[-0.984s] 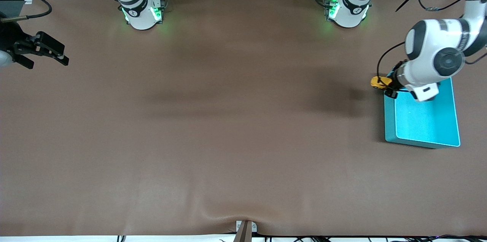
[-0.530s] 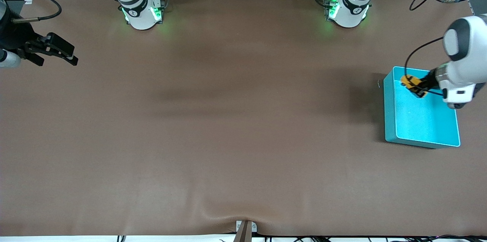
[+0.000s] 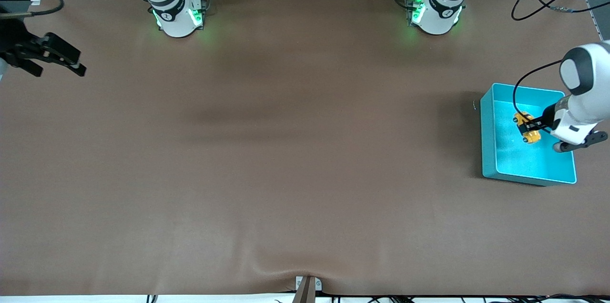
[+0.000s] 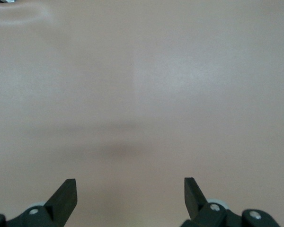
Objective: Wind and store yellow beetle car
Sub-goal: 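Lift the car with the left gripper into the teal bin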
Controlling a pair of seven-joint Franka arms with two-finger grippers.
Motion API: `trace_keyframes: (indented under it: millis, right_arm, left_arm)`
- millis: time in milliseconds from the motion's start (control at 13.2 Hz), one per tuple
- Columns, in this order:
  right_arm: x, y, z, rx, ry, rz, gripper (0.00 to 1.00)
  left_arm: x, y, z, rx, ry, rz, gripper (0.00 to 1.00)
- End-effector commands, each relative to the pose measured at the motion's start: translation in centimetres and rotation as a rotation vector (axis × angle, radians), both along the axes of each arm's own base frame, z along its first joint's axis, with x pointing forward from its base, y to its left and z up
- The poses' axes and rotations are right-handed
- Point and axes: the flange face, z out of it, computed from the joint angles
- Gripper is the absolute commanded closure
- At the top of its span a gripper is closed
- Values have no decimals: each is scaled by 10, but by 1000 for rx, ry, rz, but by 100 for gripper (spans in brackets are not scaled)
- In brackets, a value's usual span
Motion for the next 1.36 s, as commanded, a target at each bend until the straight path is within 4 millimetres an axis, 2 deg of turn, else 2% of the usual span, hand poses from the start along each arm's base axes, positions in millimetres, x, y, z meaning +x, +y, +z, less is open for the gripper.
trace_keyframes:
  millis: [0, 151, 454, 757, 833, 908, 984, 1060, 1135, 1211, 1287]
  right_arm:
    - [-17, -4, -9, -4, -22, 12, 0]
    - [-25, -6, -18, -3, -33, 13, 0]
    - [-30, -9, -25, -4, -20, 31, 0]
    - [-28, -17, -28, -29, -15, 78, 0]
    - [-28, -18, -29, -40, -12, 79, 0]
    - [-27, -18, -30, -43, -9, 79, 0]
    - [-27, -19, -31, -43, -7, 78, 0]
    - [-26, -19, -31, -43, -6, 76, 0]
    - [-26, -19, -31, -43, -7, 76, 0]
    - [-25, -19, -32, -43, -7, 76, 0]
    - [-24, -18, -33, -42, -7, 76, 0]
  left_arm:
    - [8, 6, -27, 65, 22, -130, 100]
    - [6, 8, -42, 96, 49, -179, 100]
    - [6, 7, -63, 82, 48, -183, 96]
    - [4, 4, -80, 67, 64, -180, 81]
    - [4, 4, -83, 64, 67, -180, 75]
    - [4, 5, -83, 64, 64, -179, 64]
    - [5, 5, -80, 67, 61, -177, 48]
    - [6, 5, -77, 69, 55, -174, 27]
    - [9, 6, -71, 74, 40, -157, 10]
    - [11, 6, -67, 76, 28, -127, 0]
    - [13, 7, -62, 83, 15, -105, 0]
